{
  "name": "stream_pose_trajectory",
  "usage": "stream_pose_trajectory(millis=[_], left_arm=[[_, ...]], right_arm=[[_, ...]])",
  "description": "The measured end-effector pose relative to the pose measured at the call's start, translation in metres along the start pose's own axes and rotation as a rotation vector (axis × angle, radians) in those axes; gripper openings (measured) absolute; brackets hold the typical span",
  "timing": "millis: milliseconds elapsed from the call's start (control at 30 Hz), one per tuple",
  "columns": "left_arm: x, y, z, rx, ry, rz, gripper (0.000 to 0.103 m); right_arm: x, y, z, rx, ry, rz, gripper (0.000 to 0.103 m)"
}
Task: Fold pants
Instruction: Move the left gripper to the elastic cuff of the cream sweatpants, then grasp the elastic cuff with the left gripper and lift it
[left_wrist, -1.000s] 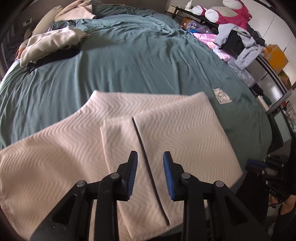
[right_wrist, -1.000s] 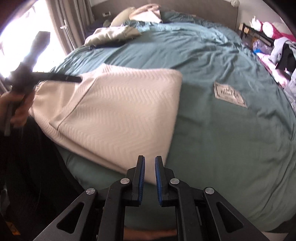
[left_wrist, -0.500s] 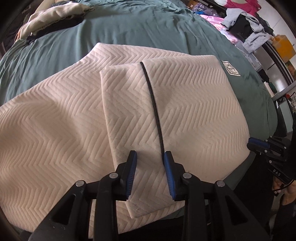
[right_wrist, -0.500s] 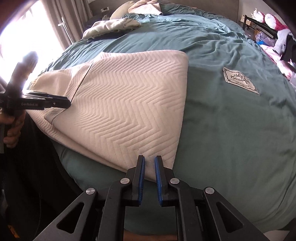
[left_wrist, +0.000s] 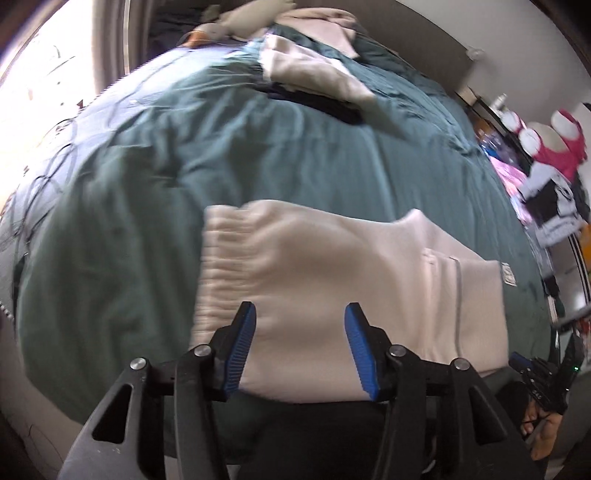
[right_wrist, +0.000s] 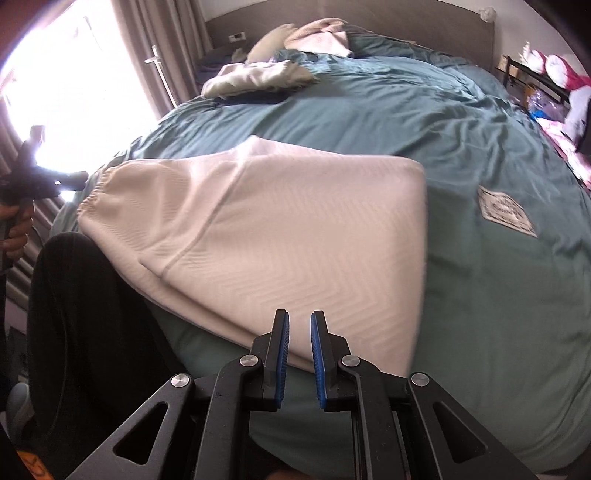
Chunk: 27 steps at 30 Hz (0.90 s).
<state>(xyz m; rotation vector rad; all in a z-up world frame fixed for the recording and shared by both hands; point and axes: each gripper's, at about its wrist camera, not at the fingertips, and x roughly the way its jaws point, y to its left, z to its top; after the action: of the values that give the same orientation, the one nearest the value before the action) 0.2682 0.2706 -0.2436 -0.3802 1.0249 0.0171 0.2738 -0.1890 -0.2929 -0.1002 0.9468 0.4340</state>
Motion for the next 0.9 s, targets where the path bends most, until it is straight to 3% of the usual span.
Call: stream_pose_trajectory(millis=[233,500,633,733,800,833,900], left_arm=[[0.004,0.046,-0.015,-0.094,0.027,-0.015,0.047],[0.066,0.081,-0.022,-0.219,0.174,-0.205,0.048],[0.084,0.082,-0.018,-0.25,0.159,-0.302,0.054],[0.087,0.078,-0.013,-0.231,0.116,-0.321,0.054],[0.088,0.078,-0.01,-0.236,0.11,-0.313,0.044],[0.086,0.079,-0.009,-0.235,0.105,-0.312,0.032],[0.078,0.08,-0.007,-0.232,0.085,-0.335,0.028]], right_arm=[[0.017,0.049,0.03,-0.05,-0.039,0.052,0.103],[0.047,0.096,0.056,-0.058,-0.089,0.083,0.103],[0.059,0.107,0.061,-0.033,-0.092,0.126,0.103],[0.069,0.113,0.062,-0.042,-0.074,0.134,0.103],[0.071,0.111,0.062,-0.034,-0.072,0.139,0.103],[0.072,0.11,0.062,-0.03,-0.072,0.14,0.103],[0.073,0.107,0.062,-0.018,-0.075,0.135,0.103]])
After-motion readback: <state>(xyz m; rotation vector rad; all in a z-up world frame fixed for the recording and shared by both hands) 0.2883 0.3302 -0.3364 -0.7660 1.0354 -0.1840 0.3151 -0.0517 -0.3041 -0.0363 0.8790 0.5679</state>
